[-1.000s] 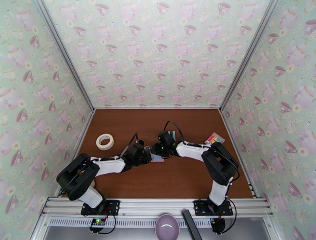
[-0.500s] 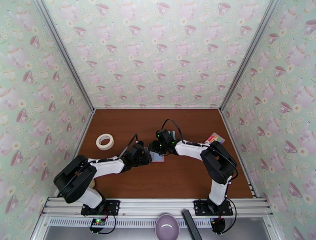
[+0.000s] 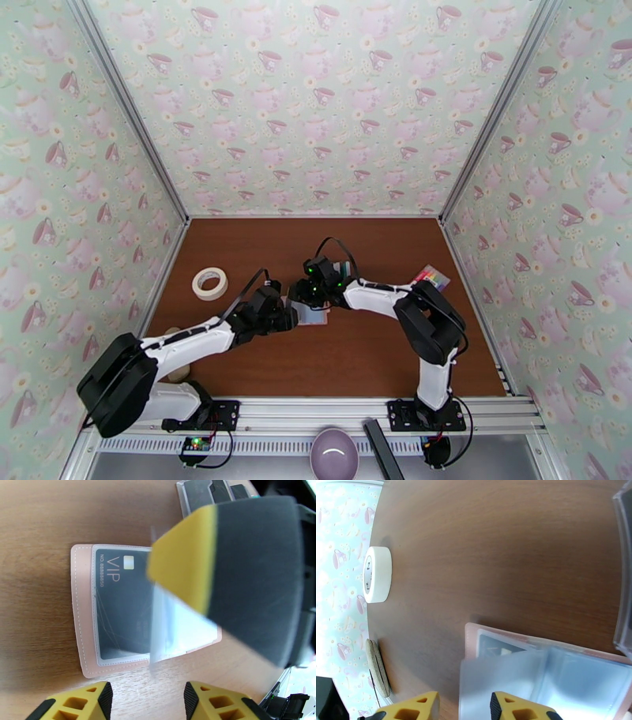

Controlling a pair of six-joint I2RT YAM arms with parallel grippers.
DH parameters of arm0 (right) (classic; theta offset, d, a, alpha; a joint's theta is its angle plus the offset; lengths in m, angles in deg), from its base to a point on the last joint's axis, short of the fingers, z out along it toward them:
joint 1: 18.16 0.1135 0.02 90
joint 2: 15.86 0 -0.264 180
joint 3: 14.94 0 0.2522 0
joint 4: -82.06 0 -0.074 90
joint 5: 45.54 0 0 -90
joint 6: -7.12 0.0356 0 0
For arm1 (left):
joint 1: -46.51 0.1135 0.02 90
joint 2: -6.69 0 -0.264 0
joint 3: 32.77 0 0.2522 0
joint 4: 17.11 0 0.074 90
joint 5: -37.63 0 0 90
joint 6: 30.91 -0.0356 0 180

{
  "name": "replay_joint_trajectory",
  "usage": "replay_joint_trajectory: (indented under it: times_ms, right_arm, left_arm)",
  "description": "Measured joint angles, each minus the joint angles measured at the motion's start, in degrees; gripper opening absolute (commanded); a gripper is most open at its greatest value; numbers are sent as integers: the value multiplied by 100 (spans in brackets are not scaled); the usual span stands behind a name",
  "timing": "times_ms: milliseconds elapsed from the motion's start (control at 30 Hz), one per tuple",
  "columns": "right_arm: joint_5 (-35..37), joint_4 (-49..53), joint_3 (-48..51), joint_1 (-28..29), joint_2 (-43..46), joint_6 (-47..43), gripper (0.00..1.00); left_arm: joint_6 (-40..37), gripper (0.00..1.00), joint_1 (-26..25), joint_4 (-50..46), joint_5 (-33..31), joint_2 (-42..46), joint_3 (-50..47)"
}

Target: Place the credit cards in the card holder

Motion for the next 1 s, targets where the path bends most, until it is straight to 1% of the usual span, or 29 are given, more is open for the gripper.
replay_joint_trajectory:
  times_ms: [133,233,367,733,833,1000]
  right_arm:
    - [-101,-68,-120,37,-140,57,40]
    - [-120,-103,-138,39,-264,98,40]
    - [-125,-103,-138,37,-402,140,40]
    - [-282,-315,-234,33,-719,310,40]
    - [-321,-365,-234,33,-723,339,40]
    - [-358,-372,-236,31,-721,343,40]
  left_arm:
    - [-39,49,0,-50,2,68,0]
    - [-55,44,9,-48,4,72,0]
    - [-103,41,9,83,50,-24,7]
    - [-122,41,81,1012,199,-1058,15]
    - [-122,42,107,1163,199,-1213,9]
    - [-122,42,111,1191,175,-1226,9]
